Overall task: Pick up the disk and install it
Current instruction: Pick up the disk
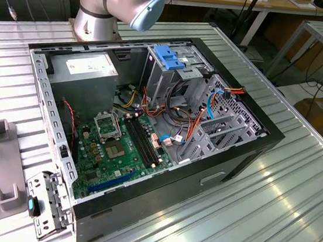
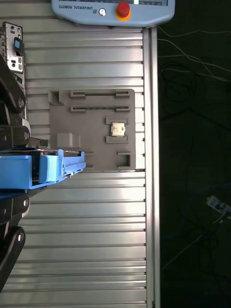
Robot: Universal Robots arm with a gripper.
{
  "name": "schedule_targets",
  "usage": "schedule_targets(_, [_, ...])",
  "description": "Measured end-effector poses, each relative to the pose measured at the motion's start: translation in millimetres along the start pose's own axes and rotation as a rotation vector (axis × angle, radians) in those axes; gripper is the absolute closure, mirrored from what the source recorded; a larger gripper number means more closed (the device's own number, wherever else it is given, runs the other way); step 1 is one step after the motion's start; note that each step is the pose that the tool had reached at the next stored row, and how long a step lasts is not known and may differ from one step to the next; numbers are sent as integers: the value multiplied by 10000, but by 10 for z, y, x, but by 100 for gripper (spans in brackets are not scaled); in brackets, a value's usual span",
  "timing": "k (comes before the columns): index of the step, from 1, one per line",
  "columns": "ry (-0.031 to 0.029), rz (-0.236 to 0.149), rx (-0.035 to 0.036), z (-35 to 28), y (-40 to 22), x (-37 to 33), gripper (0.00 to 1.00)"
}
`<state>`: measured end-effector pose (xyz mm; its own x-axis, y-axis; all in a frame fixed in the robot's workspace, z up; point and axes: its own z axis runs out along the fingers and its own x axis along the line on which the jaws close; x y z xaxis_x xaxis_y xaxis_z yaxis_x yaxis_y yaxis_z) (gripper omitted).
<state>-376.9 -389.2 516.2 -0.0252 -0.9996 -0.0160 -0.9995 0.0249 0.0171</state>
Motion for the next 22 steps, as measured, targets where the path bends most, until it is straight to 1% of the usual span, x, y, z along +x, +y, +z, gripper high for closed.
schedule_targets(6, [-1,0,1,-1,-101,-2,63])
schedule_targets(7, [1,-1,-1,-3,-131,-3,63])
schedule_targets(11, [0,0,0,-3,-189,-5,63])
schedule_targets(12, [0,0,0,-4,-217,-5,63])
schedule_targets(13, [0,0,1,-5,-340,-8,63])
schedule_targets(14, [0,0,0,-9,-528,-13,63])
schedule_targets(15, [1,1,2,-10,-695,-17,63])
schedule_targets(22, [2,0,0,-11,-712,-18,63])
